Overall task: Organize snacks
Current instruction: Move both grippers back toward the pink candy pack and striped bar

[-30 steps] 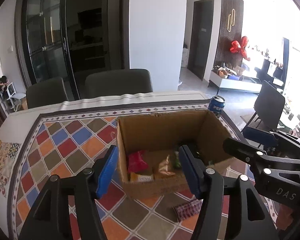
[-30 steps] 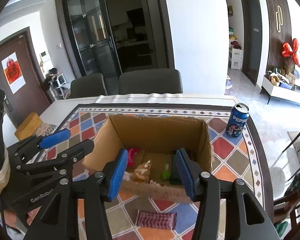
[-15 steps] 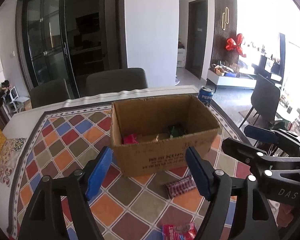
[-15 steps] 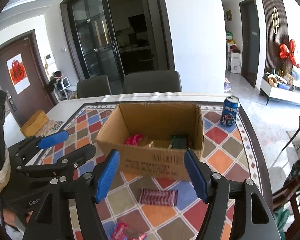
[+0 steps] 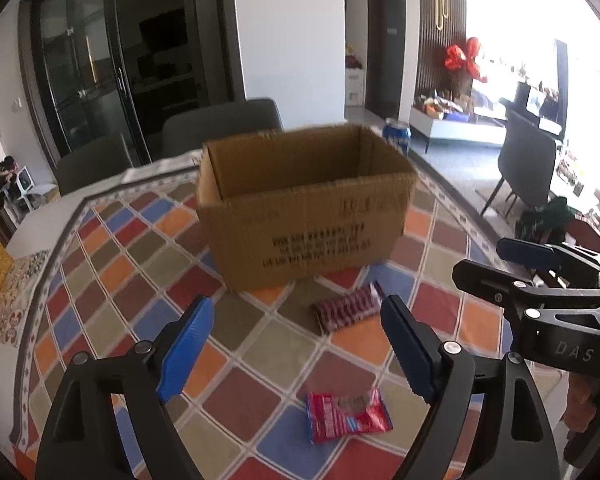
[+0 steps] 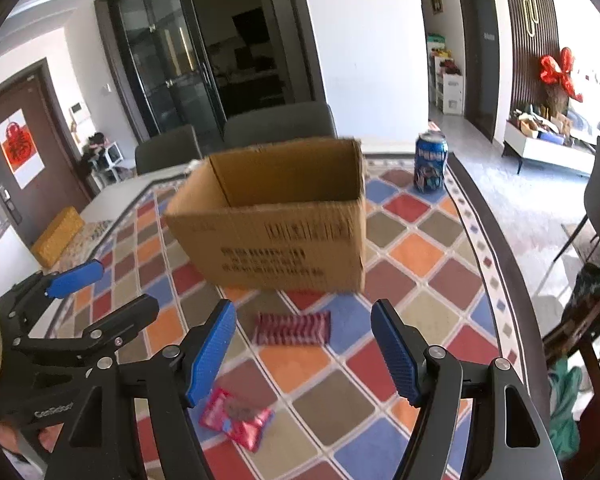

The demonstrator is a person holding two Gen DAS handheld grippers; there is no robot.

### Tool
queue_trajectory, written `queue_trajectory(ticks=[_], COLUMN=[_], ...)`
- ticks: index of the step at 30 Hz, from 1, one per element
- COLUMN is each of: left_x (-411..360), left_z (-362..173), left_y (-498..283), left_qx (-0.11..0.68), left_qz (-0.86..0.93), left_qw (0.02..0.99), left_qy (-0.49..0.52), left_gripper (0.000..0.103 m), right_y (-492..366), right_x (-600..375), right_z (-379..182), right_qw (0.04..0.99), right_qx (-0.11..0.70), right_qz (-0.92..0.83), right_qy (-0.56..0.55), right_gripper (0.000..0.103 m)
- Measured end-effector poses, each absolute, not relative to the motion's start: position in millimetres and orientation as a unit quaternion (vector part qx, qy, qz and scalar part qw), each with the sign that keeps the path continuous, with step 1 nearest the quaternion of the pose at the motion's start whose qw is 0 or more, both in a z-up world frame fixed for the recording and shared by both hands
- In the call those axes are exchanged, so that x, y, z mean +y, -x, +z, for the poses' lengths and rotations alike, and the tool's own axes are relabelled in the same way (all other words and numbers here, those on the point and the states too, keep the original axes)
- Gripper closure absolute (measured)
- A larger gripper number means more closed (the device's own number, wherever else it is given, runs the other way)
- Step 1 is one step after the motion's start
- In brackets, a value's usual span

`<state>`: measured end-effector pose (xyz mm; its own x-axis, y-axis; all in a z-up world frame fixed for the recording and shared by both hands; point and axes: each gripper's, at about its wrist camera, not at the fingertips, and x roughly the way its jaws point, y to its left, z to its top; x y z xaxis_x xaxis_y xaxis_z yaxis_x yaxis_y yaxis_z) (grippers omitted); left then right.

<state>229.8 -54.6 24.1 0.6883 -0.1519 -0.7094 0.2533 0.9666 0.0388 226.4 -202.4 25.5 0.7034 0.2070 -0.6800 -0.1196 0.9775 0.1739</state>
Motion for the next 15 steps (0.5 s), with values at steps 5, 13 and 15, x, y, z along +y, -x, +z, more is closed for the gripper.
queue_trajectory(ticks=[5,13,15], left_x=[-60.0,-72.5,-75.6], left_z=[-2.3,-34.8,-43.6], left_y=[-220.3,-208.3,-206.2], left_qx=[0.413,0.458,0.469], left_qz=[-0.122,-0.143,-0.147], left_qw=[0.901,0.876,0.869], left_qy=[-0.062,-0.059,-0.058], left_gripper=[0.017,0.017,0.017], right_y=[-217.7,-199.5,-195.3], right_x=[-206.6,-215.9,-217.6], right_z=[-0.4,-31.0,-37.7], right_qw=[0.908,0.892,0.888], right_qx=[0.406,0.442,0.45], right_qz=[0.088,0.08,0.079], right_qy=[-0.059,-0.056,-0.057], right_gripper=[0.032,0.032,0.032])
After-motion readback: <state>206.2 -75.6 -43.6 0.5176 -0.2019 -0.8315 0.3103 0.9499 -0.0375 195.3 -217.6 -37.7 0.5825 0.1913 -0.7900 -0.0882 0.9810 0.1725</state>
